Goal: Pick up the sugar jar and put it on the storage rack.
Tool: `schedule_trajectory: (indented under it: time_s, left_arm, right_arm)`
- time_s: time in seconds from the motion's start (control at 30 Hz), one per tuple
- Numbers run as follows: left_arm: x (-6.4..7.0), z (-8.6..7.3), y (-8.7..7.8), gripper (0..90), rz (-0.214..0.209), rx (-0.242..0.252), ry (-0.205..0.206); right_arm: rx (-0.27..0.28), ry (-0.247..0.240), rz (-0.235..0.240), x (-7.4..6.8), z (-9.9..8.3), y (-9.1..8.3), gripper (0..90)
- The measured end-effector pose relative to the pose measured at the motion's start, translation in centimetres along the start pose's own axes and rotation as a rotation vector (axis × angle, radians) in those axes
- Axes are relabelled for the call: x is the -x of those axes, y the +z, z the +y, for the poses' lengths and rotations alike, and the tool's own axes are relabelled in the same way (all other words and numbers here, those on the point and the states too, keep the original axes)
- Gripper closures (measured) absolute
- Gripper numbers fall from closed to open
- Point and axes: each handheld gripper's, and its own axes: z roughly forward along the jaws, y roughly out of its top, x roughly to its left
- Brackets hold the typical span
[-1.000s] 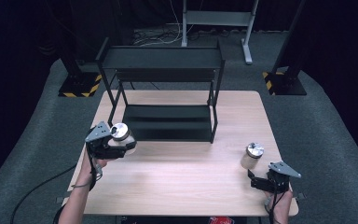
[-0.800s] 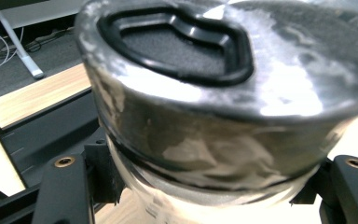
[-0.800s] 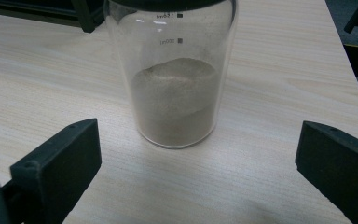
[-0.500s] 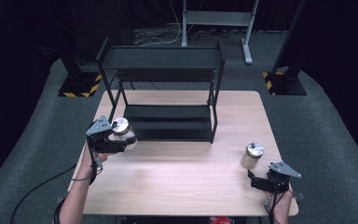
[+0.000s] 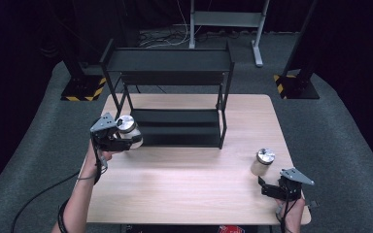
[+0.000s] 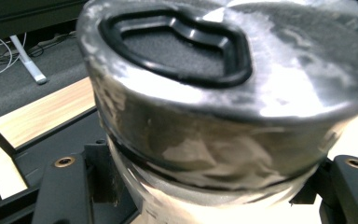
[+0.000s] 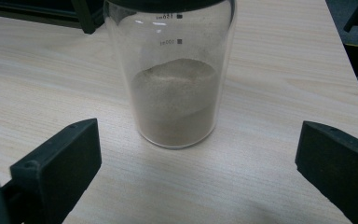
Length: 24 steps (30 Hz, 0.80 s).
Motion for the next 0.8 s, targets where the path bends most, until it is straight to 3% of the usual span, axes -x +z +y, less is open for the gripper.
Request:
schedule_trajectory:
  time_s: [0.8]
  left_arm:
    - [-1.2, 2.6, 1.6, 30.5, -0.004, -0.002, 0.009]
  right_arm:
    - [-0.001, -0.001, 0.002, 0.0, 0.0, 0.0, 0.0]
